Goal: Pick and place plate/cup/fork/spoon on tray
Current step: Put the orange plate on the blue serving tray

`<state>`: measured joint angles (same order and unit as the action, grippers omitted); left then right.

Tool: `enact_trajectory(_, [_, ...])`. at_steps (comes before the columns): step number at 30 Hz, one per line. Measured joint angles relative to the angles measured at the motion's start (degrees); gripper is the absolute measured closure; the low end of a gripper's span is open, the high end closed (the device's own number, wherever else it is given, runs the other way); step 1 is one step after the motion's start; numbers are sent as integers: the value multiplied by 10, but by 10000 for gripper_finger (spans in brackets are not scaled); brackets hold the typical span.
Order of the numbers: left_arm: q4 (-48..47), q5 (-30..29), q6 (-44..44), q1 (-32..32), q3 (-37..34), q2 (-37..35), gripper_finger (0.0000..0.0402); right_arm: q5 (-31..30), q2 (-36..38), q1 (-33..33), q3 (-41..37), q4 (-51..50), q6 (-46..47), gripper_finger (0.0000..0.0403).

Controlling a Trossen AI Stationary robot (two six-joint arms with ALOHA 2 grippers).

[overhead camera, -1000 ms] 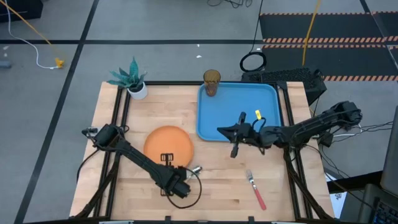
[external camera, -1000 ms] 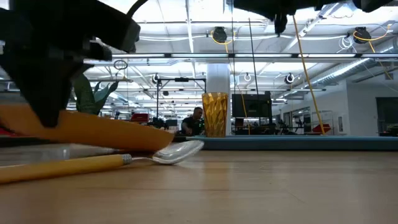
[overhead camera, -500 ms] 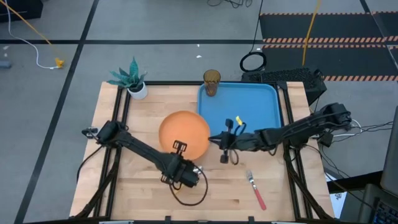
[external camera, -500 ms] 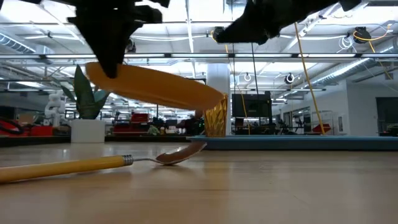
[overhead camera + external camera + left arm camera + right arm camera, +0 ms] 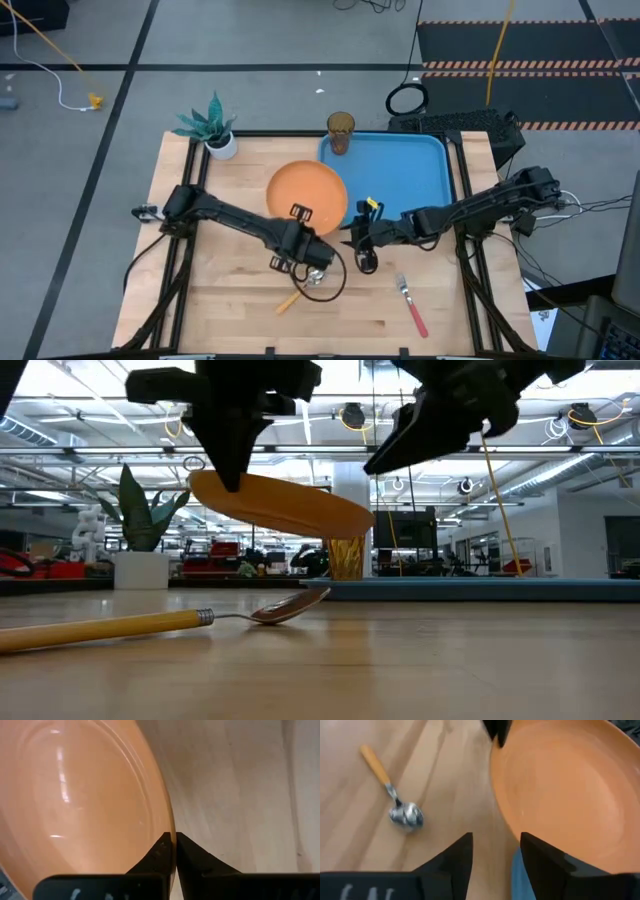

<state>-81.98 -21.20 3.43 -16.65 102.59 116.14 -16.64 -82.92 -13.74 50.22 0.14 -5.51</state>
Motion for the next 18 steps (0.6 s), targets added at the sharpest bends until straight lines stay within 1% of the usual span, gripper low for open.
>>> enact_trajectory(2, [12,1,14,9,0,0,385,-11,-5,7,0,-1,-12,243])
enact_trajectory(6, [30,1,42,23,0,0,394,-11,-20,25,1,7,-36,254])
enact_trajectory(11, [47,1,62,36,0,0,382,-8,-42,43,0,8,-60,272])
enact_trajectory(14, [60,2,74,42,0,0,381,5,-43,52,0,9,-65,295])
enact_trajectory(18, [73,-1,84,50,0,0,392,6,-39,57,0,1,-67,351])
